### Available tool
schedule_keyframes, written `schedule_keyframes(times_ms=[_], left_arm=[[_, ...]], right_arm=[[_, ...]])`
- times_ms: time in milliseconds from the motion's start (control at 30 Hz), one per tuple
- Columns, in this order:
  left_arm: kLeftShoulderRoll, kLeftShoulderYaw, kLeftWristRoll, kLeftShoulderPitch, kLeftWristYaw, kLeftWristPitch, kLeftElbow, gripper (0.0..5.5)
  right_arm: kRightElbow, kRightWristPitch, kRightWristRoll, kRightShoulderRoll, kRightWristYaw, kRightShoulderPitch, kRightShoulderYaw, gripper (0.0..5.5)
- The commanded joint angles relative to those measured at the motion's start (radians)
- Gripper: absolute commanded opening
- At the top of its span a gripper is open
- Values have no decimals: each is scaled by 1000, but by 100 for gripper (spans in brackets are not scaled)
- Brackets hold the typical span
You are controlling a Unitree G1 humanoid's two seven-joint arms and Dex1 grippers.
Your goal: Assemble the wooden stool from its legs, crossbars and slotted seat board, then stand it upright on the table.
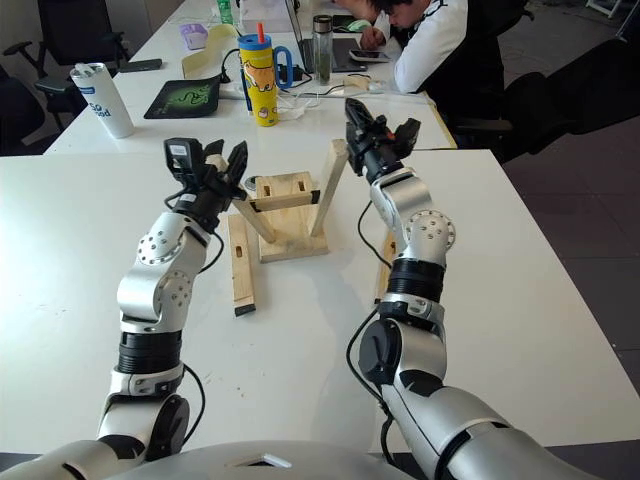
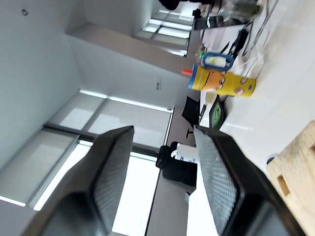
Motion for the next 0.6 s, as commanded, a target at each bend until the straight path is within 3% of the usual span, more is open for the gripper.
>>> schedule_keyframes(times_ms=[33,300,600], left_arm=[[-30,-44,-13,-13,-27,9,-11,209],[-34,-40,-10,-4,-26,4,-11,209],[-33,-38,-4,8,-31,-2,20,209]], right_arm=[[12,48,-20,77,-89,72,56,228],[18,-63,-138,-56,-53,44,75,228],[-17,-273,-330,-224,121,-203,114,228]])
